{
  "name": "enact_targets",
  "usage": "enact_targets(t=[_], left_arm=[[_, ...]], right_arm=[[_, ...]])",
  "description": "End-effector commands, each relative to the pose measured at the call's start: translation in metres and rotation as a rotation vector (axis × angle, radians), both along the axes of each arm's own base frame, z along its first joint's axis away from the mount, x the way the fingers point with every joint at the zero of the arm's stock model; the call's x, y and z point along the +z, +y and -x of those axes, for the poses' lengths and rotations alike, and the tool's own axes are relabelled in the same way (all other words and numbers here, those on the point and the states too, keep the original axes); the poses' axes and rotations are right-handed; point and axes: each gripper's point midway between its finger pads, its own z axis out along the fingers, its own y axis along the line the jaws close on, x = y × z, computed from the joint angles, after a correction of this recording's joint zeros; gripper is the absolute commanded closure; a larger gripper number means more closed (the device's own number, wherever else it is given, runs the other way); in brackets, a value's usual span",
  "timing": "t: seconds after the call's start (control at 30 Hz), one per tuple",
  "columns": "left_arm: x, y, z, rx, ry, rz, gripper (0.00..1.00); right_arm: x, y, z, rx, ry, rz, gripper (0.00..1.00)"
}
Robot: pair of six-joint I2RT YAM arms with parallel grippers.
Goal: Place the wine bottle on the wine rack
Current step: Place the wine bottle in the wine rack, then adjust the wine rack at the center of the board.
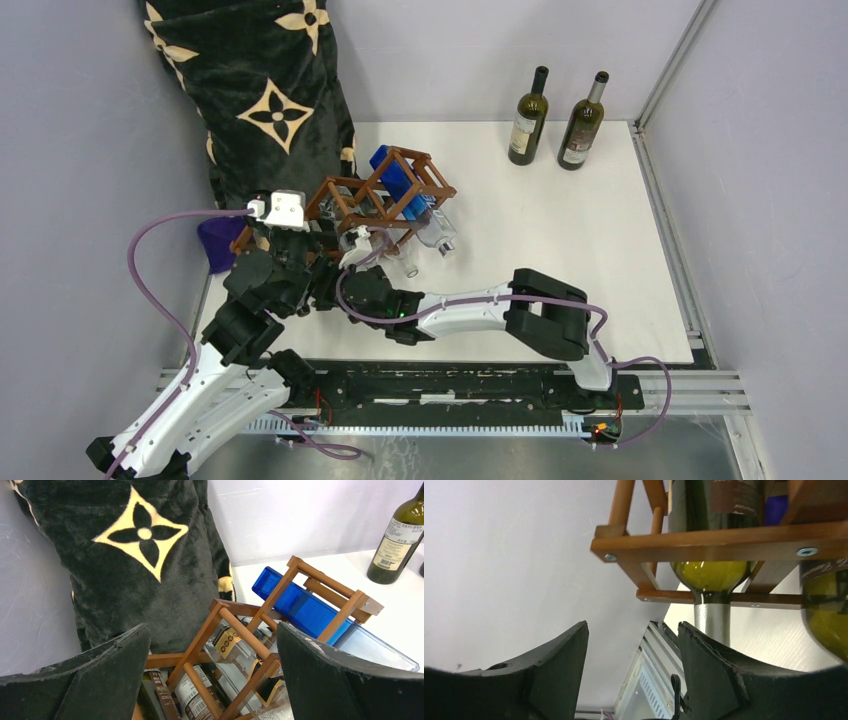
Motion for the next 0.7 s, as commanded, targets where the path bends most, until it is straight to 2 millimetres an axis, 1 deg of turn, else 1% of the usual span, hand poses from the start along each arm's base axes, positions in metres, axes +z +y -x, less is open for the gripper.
enact_targets(t=[0.0, 0.07, 0.1, 0.2, 0.3, 0.37, 0.5, 0.6, 0.67], left_arm=[[0.013, 0.002, -0.001, 0.007, -0.045, 0.019, 0.00], [0.013, 0.002, -0.001, 0.008, -0.046, 0.021, 0.00], [0.013, 0.002, -0.001, 0.007, -0.046, 0.021, 0.00], [0.014, 0.003, 0.000, 0.007, -0.050, 0.025, 0.00], [0.015, 0.003, 0.000, 0.007, -0.051, 0.027, 0.00], [0.015, 0.003, 0.000, 0.009, -0.052, 0.029, 0.00], [0.015, 0.004, 0.000, 0.010, -0.053, 0.034, 0.00], [0.016, 0.003, 0.001, 0.008, -0.053, 0.041, 0.00], [0.017, 0.002, 0.001, 0.003, -0.053, 0.053, 0.00]], right_arm=[[0.052, -0.005, 0.020, 0.049, -0.146, -0.038, 0.29], [0.048, -0.010, 0.022, 0.043, -0.175, 0.006, 0.29], [0.042, -0.014, 0.022, 0.037, -0.191, 0.040, 0.29], [0.034, -0.025, 0.023, 0.033, -0.266, 0.125, 0.29], [0.040, -0.037, 0.035, 0.078, -0.404, 0.147, 0.28], [0.044, -0.043, 0.045, 0.120, -0.504, 0.146, 0.25], [0.044, -0.060, 0.056, 0.157, -0.574, 0.135, 0.22], [0.044, -0.076, 0.060, 0.156, -0.620, 0.145, 0.22], [0.051, -0.090, 0.064, 0.141, -0.684, 0.148, 0.22]])
